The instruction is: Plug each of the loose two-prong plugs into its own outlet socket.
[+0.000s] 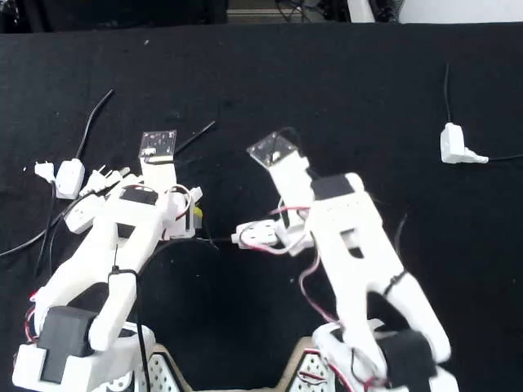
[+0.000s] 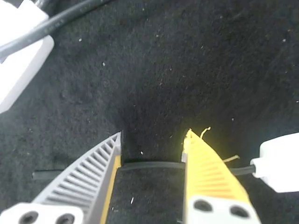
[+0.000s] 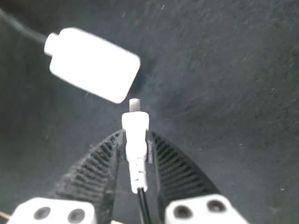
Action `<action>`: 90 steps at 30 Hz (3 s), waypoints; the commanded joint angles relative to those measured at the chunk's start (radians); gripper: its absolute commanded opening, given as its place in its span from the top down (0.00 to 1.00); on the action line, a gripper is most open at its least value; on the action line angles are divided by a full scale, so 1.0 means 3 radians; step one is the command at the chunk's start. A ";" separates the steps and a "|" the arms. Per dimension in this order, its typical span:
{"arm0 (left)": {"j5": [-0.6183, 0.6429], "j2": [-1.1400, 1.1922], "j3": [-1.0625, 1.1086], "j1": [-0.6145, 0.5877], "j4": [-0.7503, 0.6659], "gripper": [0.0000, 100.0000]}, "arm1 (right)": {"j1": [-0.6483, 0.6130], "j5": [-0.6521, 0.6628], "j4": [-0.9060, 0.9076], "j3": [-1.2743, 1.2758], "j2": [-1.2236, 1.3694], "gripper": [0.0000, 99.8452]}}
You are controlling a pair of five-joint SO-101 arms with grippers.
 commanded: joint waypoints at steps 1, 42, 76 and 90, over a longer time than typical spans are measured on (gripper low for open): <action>-0.0010 -0.0077 -0.0130 0.0033 -0.0066 0.78 | -0.0174 0.0143 0.0015 0.0222 -0.0386 0.99; -0.0644 -0.1918 0.1010 -0.0708 0.0338 0.78 | -0.0133 -0.0245 0.1217 -0.2319 0.1286 0.99; -0.0675 -0.2547 0.1655 -0.0627 -0.0097 0.78 | -0.0363 -0.0588 0.1831 -0.3711 0.2826 0.99; -0.0675 -0.2562 0.1649 -0.0627 -0.0092 0.78 | -0.0302 -0.0471 0.1831 -0.3731 0.2708 0.99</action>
